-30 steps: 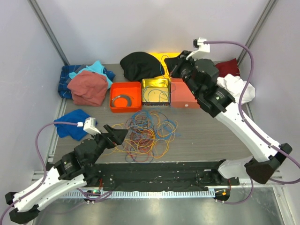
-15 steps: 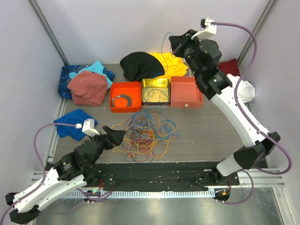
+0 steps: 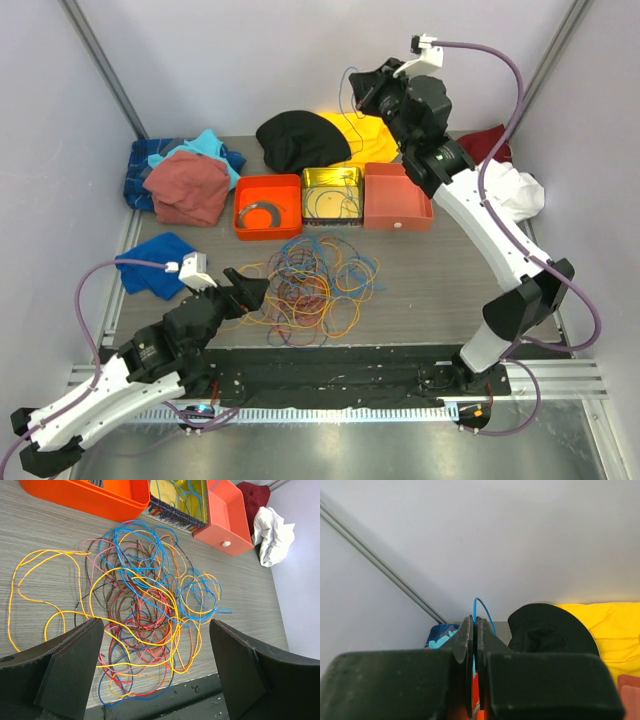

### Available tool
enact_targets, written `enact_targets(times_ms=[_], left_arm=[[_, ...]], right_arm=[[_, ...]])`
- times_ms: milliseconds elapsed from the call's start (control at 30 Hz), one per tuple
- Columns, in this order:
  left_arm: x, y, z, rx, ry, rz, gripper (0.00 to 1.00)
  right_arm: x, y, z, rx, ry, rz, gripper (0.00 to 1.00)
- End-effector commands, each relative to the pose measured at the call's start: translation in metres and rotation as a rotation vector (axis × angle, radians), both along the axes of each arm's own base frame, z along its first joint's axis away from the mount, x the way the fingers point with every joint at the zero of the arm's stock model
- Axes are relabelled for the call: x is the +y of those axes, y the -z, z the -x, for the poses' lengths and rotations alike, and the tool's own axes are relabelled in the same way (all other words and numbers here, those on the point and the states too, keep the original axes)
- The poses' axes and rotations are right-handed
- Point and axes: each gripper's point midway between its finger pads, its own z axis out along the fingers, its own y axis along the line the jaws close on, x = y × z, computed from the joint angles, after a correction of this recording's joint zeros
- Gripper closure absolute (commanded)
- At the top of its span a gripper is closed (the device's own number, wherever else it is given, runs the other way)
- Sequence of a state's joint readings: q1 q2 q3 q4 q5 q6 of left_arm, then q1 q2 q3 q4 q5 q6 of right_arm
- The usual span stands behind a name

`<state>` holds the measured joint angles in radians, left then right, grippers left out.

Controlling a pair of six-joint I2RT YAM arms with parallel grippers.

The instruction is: Untangle the cables

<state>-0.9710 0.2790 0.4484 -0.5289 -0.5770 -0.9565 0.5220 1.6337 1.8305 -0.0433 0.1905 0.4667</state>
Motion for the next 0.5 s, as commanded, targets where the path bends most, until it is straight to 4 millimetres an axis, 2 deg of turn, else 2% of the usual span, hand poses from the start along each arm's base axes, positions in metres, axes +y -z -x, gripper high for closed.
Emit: enact_targets(times_ms=[0, 67, 100, 167, 200, 267, 367, 433, 467], left_arm=[[0.003, -0.011, -0.006, -0.032, -0.029, -0.003, 0.07], [0.001, -0.01, -0.007, -0.031, -0.027, -0.008, 0.07], [0.0, -0.01, -0.007, -0.03, -0.023, -0.01, 0.07], [-0.001, -0.01, -0.007, -0.032, -0.021, -0.008, 0.07], [-0.003, -0.008, -0.007, -0.027, -0.014, -0.012, 0.07], [-0.004, -0.008, -0.007, -0.026, -0.011, -0.01, 0.07], [-0.005, -0.007, -0.007, -0.02, -0.006, -0.011, 0.07], [-0.005, -0.006, -0.007, -0.018, -0.007, -0.012, 0.07], [-0.005, -0.005, -0.007, -0.016, -0.007, -0.012, 0.07]], right_arm=[[0.006, 0.01, -0.008, -0.016, -0.024, -0.036, 0.99], [0.012, 0.027, -0.012, 0.014, -0.037, -0.037, 0.99], [0.017, 0.048, -0.017, 0.048, -0.044, -0.022, 0.99], [0.023, 0.068, -0.023, 0.083, -0.059, -0.022, 0.99], [0.027, 0.09, -0.028, 0.119, -0.063, -0.007, 0.99], [0.033, 0.11, -0.031, 0.153, -0.078, 0.0, 0.99], [0.037, 0.153, -0.037, 0.22, -0.081, 0.025, 0.99], [0.038, 0.19, -0.039, 0.279, -0.078, 0.055, 0.99], [0.039, 0.2, -0.04, 0.294, -0.076, 0.068, 0.99]])
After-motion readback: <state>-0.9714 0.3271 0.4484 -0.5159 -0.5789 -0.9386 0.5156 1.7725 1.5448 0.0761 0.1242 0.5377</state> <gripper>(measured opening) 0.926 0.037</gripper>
